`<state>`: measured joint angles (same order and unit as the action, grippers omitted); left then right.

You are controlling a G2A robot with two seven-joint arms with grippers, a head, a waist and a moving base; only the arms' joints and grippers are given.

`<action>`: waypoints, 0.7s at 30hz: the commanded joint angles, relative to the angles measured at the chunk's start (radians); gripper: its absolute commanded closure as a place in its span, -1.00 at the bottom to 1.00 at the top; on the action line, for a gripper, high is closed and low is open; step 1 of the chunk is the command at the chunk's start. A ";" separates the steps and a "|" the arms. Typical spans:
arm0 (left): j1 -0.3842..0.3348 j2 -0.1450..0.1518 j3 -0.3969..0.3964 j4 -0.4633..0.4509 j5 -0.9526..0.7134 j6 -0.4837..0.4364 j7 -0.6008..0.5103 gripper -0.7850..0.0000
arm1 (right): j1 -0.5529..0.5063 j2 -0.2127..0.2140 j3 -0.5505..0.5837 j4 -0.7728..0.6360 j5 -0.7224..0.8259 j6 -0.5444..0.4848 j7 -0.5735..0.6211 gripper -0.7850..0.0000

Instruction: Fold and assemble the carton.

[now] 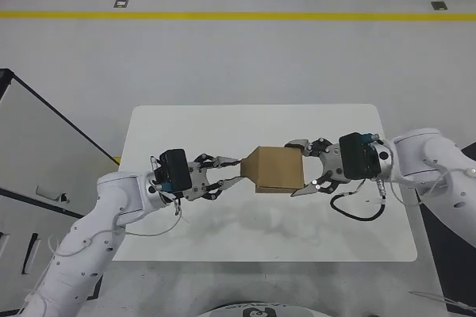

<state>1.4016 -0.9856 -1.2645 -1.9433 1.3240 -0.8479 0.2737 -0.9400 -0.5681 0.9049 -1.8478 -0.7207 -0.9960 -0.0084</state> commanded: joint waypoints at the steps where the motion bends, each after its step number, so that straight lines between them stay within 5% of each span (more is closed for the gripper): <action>1: 0.006 0.001 -0.009 0.000 0.005 -0.001 0.002 1.00 | -0.007 -0.001 0.011 0.002 -0.002 -0.005 0.002 1.00; 21: -0.039 -0.012 0.085 -0.001 -0.012 -0.032 0.007 1.00 | -0.062 -0.004 0.056 -0.045 -0.042 -0.016 -0.014 1.00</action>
<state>1.3654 -0.9968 -1.1860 -1.9462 1.3162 -0.8785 0.2793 -1.0004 -0.5726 0.9600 -1.8919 -0.7610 -1.0123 -0.0214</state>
